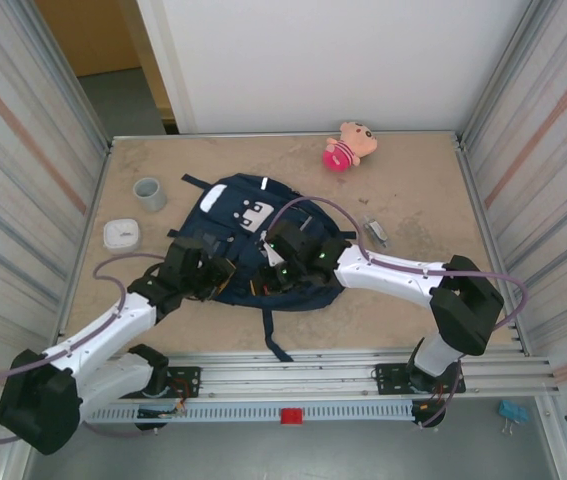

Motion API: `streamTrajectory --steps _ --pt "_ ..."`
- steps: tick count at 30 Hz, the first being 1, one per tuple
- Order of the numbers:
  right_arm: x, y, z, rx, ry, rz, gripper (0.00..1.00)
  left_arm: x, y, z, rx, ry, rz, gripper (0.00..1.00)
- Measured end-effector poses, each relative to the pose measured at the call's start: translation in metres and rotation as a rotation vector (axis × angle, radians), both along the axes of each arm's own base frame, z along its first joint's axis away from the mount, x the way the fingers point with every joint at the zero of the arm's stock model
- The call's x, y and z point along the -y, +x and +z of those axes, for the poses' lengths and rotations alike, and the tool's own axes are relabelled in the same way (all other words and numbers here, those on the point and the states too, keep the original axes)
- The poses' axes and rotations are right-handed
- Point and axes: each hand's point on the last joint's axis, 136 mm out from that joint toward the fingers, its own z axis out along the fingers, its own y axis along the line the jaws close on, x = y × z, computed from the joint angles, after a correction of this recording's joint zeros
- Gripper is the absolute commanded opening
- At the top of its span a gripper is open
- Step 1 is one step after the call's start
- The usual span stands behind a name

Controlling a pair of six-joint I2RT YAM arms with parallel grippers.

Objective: Pack books, pencil case, and school supplies into a backpack

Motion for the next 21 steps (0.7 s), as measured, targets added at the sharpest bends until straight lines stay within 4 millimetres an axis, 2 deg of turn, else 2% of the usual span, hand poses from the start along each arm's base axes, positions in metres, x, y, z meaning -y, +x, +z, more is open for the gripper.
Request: streamTrajectory --steps 2,7,13,17,19,21 --pt "0.001 0.0 -0.001 0.003 -0.009 -0.001 0.0 0.0 0.004 -0.001 -0.004 0.0 -0.008 0.0" --pt "0.01 0.007 0.001 0.035 -0.011 -0.011 0.0 -0.003 0.015 0.006 -0.008 0.044 -0.076 0.0" --pt "0.05 0.016 0.017 0.074 0.016 -0.035 0.0 -0.034 0.035 0.018 0.028 0.098 -0.108 0.0" --pt "0.073 0.02 0.015 0.065 -0.002 -0.046 0.0 -0.051 0.041 0.012 0.019 0.151 -0.137 0.0" --pt "0.08 0.019 0.009 0.046 -0.022 -0.042 0.0 -0.056 0.043 0.008 0.021 0.183 -0.162 0.35" --pt "0.081 0.016 0.008 0.032 -0.024 -0.032 0.0 -0.059 0.043 0.009 0.043 0.223 -0.19 0.52"
